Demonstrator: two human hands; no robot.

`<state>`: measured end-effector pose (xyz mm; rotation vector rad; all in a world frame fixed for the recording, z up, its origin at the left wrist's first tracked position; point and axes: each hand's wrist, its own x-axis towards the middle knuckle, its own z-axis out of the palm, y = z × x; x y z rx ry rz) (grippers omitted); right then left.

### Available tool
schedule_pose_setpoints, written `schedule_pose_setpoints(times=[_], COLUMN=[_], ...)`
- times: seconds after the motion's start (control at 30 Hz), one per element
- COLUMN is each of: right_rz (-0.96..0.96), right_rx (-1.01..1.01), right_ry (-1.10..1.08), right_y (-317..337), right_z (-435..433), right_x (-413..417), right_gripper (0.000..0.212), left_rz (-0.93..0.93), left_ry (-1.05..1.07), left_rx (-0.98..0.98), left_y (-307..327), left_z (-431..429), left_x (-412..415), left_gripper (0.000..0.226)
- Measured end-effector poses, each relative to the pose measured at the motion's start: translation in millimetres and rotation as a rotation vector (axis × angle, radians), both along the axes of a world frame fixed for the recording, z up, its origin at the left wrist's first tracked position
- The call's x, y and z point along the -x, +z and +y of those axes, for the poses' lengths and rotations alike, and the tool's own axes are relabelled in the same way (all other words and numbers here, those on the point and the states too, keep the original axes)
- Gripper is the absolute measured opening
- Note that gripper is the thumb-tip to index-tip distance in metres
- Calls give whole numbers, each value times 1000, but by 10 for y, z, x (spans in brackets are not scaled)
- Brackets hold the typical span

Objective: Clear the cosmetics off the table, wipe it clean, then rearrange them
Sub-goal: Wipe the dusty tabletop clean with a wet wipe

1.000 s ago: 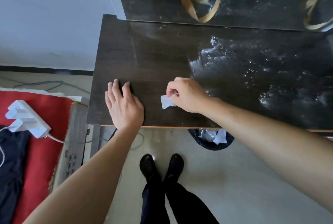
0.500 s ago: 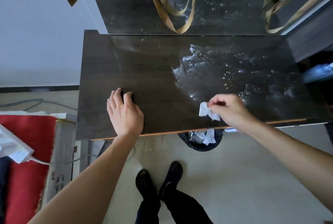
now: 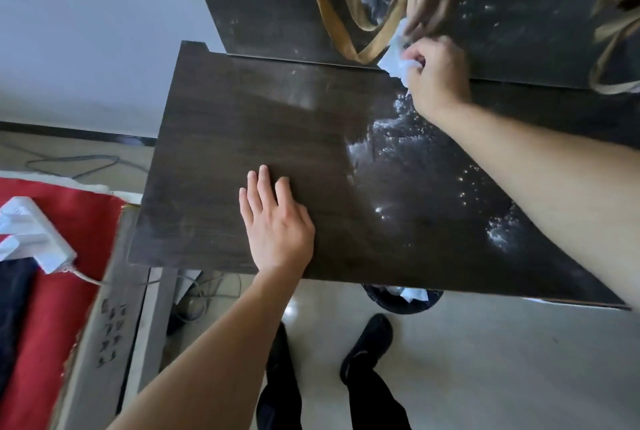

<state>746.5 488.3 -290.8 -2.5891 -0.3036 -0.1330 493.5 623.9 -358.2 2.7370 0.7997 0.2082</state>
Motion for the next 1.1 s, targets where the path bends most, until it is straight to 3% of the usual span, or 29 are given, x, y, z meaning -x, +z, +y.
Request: schedule_pose_setpoints(times=[0.17,0.27,0.37,0.43,0.5,0.6,0.7,0.77,0.87,0.93,1.03,1.1], right_rz=[-62,-7,164,439,631,415,187,123,110,206,519,599], right_rx=[194,78,68,84,14,-61,83,112,64,61,161,135], right_ry=[161,157,367,514,510,281,109,137,362,543,767,726], right_y=[-457,-433,-295,-85,82,82,-105,-269,-364,-301,-66,28], right_z=[-3,-61,-339,-549,-592,-315,3,97,-24,-287,-618,-543], right_x=[-87,-5,390,660,646,200,-100,-61,310,697,963,747], right_gripper=[29,26,23,23,27,22,18,24,27,28,33,33], left_rz=[27,27,28,28,24,13,-3,-3,14,26,33,22], left_ry=[15,24,29,31,37,42,40,34,33,32,27,30], left_rx=[-37,-45,-42,-47,-54,-62,-57,-57,-59,-51,-38,-40], left_y=[-2,25,62,73,69,67,72,69,64,76,93,89], left_z=[-15,-31,-42,-43,-43,-41,-43,-41,-29,-28,-34,-36], left_x=[-24,-44,-45,-39,-43,-39,-31,-25,-29,-30,-32,-30], left_gripper=[40,42,44,43,43,43,42,41,41,42,43,41])
